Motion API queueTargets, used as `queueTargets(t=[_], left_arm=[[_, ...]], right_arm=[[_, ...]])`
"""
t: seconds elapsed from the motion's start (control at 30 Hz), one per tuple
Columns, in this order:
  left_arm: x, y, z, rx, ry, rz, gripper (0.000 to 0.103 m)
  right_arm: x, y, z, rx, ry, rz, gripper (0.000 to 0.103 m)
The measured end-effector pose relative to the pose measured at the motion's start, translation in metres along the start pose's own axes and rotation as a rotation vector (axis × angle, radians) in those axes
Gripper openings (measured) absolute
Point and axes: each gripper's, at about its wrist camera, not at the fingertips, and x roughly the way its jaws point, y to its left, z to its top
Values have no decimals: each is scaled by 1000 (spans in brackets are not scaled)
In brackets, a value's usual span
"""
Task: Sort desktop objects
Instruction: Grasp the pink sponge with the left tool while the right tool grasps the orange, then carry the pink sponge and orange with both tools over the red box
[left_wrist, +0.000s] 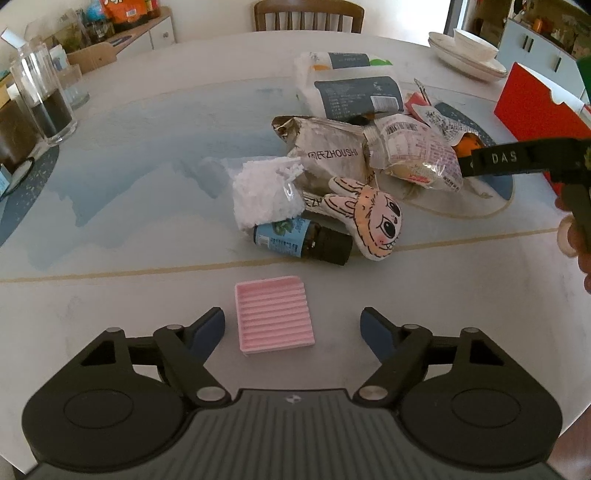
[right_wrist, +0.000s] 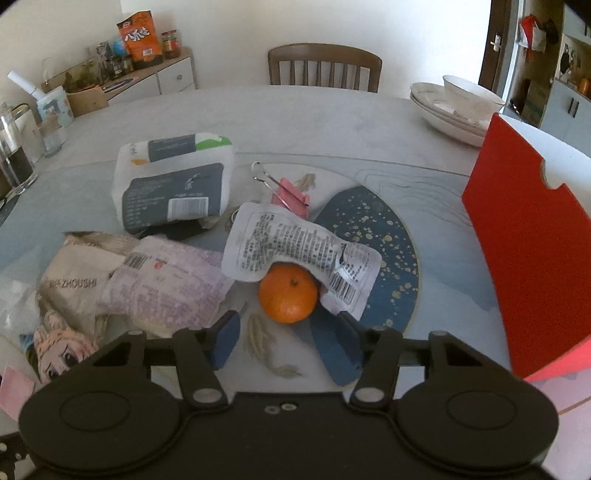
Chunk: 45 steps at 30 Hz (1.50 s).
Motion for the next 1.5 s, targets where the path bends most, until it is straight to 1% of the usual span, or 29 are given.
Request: queueTargets(t=[0.03, 0.13, 0.2, 0.23, 0.3, 0.33, 0.4, 0.47, 0.57, 0.63, 1.0, 1.2, 1.5], left_arm=[[0, 0, 1, -4, -2, -2, 80], [0, 1, 3, -12, -9, -1, 72], [0, 1, 5, -8, -13, 4, 63], [0, 2, 6, -6, -13, 4, 61], [0, 3, 8, -2, -16, 6, 55], [0, 3, 9, 1, -18, 8, 53], [0, 4, 10, 3, -22, 8, 45], [0, 5, 11, 9, -26, 6, 40], [1, 5, 12, 22, -30, -1, 40], [2, 6, 12, 29, -33, -7, 40], [3, 16, 16, 14, -24, -63, 40], [-2, 18, 17, 29, -19, -98, 40], [-18, 14, 26, 81, -76, -129, 40]], right_arm=[[1, -1, 1, 1, 0, -1, 54], [4, -4, 5, 15, 3, -5, 53], [4, -4, 7, 18, 2, -10, 53], [4, -4, 7, 18, 2, -11, 53], [5, -3, 8, 13, 2, -13, 52], [5, -2, 9, 9, 2, -15, 51], [6, 0, 10, 3, 3, -15, 47], [6, 3, 11, -6, 1, -19, 45], [8, 6, 12, -18, 1, -23, 40], [9, 7, 12, -22, 8, -21, 34], [1, 7, 6, -5, 17, -38, 33], [-16, 6, -1, 7, 15, -44, 33], [-58, -2, -10, 18, -11, -50, 33]])
